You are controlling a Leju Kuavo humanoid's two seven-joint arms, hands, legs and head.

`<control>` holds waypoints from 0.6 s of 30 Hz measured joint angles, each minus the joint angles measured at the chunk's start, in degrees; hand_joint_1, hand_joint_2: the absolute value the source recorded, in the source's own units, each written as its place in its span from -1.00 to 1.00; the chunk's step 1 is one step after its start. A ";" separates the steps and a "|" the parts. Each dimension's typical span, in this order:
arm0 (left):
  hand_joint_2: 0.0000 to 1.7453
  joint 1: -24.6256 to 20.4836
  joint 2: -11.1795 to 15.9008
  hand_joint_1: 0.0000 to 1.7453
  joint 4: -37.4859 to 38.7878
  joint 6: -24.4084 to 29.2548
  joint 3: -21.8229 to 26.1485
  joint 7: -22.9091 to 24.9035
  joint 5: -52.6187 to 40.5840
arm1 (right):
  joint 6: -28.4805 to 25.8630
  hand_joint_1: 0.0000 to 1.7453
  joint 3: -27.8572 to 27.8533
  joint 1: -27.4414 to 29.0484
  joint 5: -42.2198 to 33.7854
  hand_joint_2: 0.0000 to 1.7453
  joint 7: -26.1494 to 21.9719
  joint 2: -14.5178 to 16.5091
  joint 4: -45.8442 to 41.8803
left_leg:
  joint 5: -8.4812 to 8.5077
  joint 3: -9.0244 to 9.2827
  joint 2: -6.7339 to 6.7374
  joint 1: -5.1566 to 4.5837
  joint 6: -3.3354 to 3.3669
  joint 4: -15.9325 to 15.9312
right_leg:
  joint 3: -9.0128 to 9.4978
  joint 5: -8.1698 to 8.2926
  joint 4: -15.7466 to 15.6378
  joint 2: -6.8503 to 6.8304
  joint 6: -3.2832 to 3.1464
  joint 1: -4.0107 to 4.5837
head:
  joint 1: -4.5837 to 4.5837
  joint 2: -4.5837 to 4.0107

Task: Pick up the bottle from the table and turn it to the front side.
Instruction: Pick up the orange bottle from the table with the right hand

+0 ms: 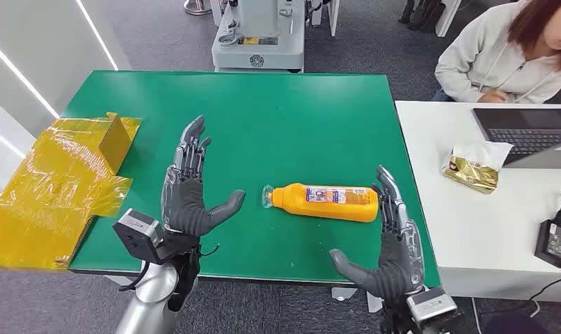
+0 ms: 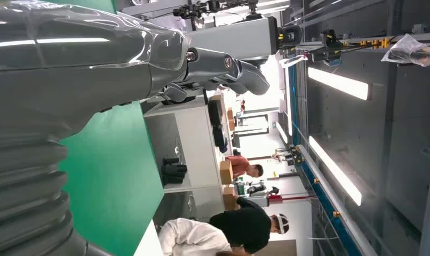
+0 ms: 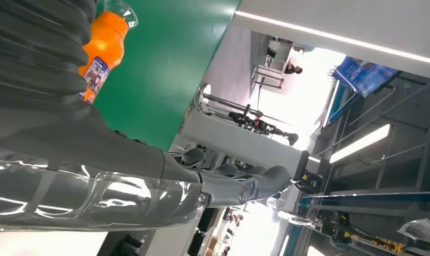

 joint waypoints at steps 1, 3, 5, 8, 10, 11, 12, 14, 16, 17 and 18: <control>1.00 0.03 0.00 -1.00 -0.01 0.00 0.00 0.00 0.00 | 0.00 -1.00 0.00 -0.01 0.01 1.00 0.00 0.04 0.01 | 0.00 0.00 0.00 0.00 0.00 0.00 | 0.00 0.00 0.00 0.00 0.00 0.00 | 0.00 0.00; 1.00 0.16 0.01 -1.00 -0.02 -0.01 0.00 0.00 0.00 | 0.04 -1.00 -0.01 -0.05 0.15 1.00 -0.04 0.13 0.02 | 0.00 0.00 0.00 0.00 0.00 0.00 | 0.00 0.00 0.00 0.00 0.00 0.00 | 0.00 0.00; 1.00 0.51 0.02 -1.00 -0.09 -0.05 0.00 0.00 0.00 | 0.20 -1.00 -0.02 -0.14 0.52 1.00 -0.09 0.26 0.03 | 0.00 0.00 0.00 0.00 0.00 0.00 | 0.00 0.00 0.00 0.00 0.00 0.00 | 0.00 0.00; 1.00 0.92 0.02 -1.00 -0.24 -0.09 0.00 0.00 -0.01 | 0.41 -1.00 -0.03 -0.48 0.83 1.00 -0.11 0.51 0.04 | 0.00 0.00 0.00 0.00 0.00 0.00 | 0.00 0.00 0.00 -0.01 0.00 0.00 | 0.00 0.00; 1.00 0.95 0.01 -1.00 -0.26 -0.09 0.00 0.00 -0.02 | 0.42 -1.00 -0.04 -0.73 0.85 1.00 -0.11 0.58 0.04 | 0.00 0.00 0.00 0.00 0.00 0.00 | 0.00 0.00 0.00 -0.01 0.00 0.00 | 0.00 0.00; 1.00 0.95 0.01 -1.00 -0.26 -0.10 0.00 0.00 -0.02 | 0.42 -1.00 -0.04 -0.81 0.85 1.00 -0.11 0.59 0.04 | 0.00 0.00 0.00 0.00 0.00 0.00 | 0.00 0.00 0.00 -0.01 0.00 0.00 | 0.00 0.00; 1.00 0.96 0.01 -1.00 -0.26 -0.10 0.00 0.00 -0.02 | 0.42 -1.00 -0.05 -0.85 0.85 1.00 -0.11 0.59 0.04 | 0.00 0.00 0.00 0.00 0.00 0.00 | 0.00 0.00 0.00 -0.01 0.00 0.00 | 0.00 0.00; 1.00 0.97 0.01 -1.00 -0.26 -0.11 0.00 0.00 -0.02 | 0.42 -1.00 -0.06 -0.88 0.85 1.00 -0.11 0.59 0.04 | 0.00 0.00 0.00 0.00 0.00 0.00 | 0.00 0.00 0.00 -0.01 0.00 0.00 | 0.00 0.00; 1.00 1.01 0.01 -1.00 -0.27 -0.11 0.00 0.00 -0.02 | 0.42 -1.00 -0.06 -0.87 0.85 1.00 -0.11 0.59 0.04 | 0.00 0.00 0.00 0.00 0.00 0.00 | 0.00 0.00 0.00 -0.01 0.00 0.00 | 0.00 0.00; 1.00 1.05 0.01 -1.00 -0.28 -0.11 0.00 0.00 -0.02 | 0.42 -1.00 -0.06 -0.87 0.86 1.00 -0.11 0.59 0.04 | 0.00 0.00 0.00 0.00 0.00 0.00 | 0.00 0.00 0.00 -0.01 0.00 0.00 | 0.00 0.00; 1.00 1.12 0.01 -1.00 -0.28 -0.11 0.00 0.00 -0.02 | 0.43 -1.00 -0.06 -0.87 0.86 1.00 -0.11 0.59 0.04 | 0.00 0.00 0.00 0.00 0.00 0.00 | 0.00 0.00 0.00 -0.01 0.00 0.00 | 0.00 0.00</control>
